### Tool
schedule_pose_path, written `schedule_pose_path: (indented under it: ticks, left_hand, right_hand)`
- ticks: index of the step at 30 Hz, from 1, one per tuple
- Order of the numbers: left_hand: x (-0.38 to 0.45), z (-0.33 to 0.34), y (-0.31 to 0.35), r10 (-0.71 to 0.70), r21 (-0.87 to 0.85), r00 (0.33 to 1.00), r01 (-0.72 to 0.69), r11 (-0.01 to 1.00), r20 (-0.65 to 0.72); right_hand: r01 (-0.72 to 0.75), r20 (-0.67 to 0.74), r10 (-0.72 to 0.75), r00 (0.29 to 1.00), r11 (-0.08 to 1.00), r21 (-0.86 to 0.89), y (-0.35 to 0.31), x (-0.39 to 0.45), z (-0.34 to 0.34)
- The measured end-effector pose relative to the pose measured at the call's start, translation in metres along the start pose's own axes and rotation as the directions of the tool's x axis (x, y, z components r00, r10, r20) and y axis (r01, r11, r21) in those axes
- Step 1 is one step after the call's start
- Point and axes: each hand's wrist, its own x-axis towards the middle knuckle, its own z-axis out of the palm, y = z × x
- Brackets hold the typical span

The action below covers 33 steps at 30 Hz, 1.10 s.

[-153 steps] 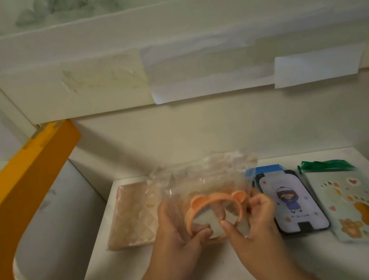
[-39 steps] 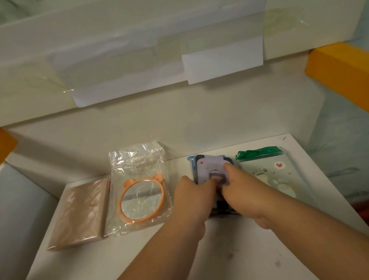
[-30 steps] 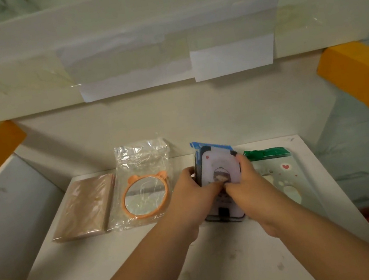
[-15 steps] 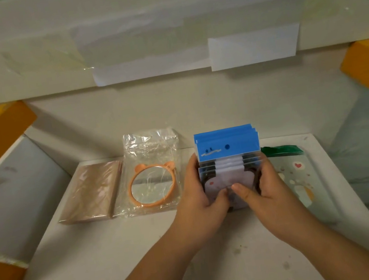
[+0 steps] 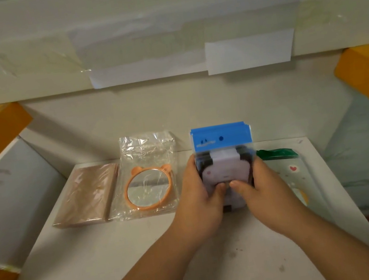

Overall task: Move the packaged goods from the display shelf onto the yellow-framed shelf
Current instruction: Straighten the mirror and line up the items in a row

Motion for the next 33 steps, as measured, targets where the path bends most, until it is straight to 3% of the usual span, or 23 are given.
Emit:
schedule_pose_path:
  ticks: [3,6,11,15,17,18,21,25,28,30,33]
  left_hand:
    - [0.026,0.001,0.009,-0.232,0.012,0.971,0.233,0.972,-0.048]
    - [0.047,0.000,0.006,-0.459,0.129,0.886,0.463,0.877,-0.062]
    - [0.058,0.004,-0.003,-0.661,0.224,0.747,0.658,0.719,-0.074]
    - [0.060,0.013,-0.008,-0.624,0.297,0.774,0.624,0.723,-0.107]
    - [0.065,0.017,-0.003,-0.675,0.414,0.735,0.638,0.650,-0.073]
    - [0.066,0.017,-0.004,-0.654,0.528,0.753,0.588,0.613,-0.079]
    - [0.066,0.018,-0.009,-0.530,0.632,0.833,0.497,0.595,-0.157]
    - [0.051,0.027,0.002,-0.244,0.652,0.958,0.281,0.704,-0.149]
    - [0.036,0.047,0.015,-0.057,0.602,0.998,0.057,0.796,-0.019]
    - [0.024,0.065,0.020,-0.069,0.511,0.986,-0.019,0.859,0.153]
    - [0.005,0.094,0.025,-0.154,0.447,0.892,-0.059,0.892,0.425]
  right_hand:
    - [-0.129,0.034,0.129,0.991,0.992,0.004,-0.019,0.023,-0.012]
    - [-0.232,0.150,0.243,0.958,0.969,-0.090,-0.026,0.045,-0.015]
    - [-0.268,0.280,0.317,0.906,0.942,-0.200,-0.023,0.060,-0.006]
    - [-0.253,0.326,0.307,0.894,0.947,-0.198,-0.022,0.064,-0.005]
    - [-0.217,0.335,0.291,0.896,0.946,-0.241,-0.026,0.063,-0.006]
    - [-0.201,0.333,0.289,0.897,0.940,-0.276,-0.026,0.063,-0.006]
    - [-0.141,0.333,0.262,0.906,0.928,-0.345,-0.032,0.057,-0.011]
    - [-0.214,0.203,0.283,0.937,0.928,-0.304,-0.029,0.041,-0.035]
    - [-0.293,0.048,0.308,0.950,0.935,-0.200,-0.012,0.024,-0.061]
    - [-0.300,-0.073,0.291,0.954,0.935,-0.188,0.001,0.011,-0.075]
    - [-0.365,-0.221,0.316,0.923,0.901,-0.235,0.022,-0.011,-0.086]
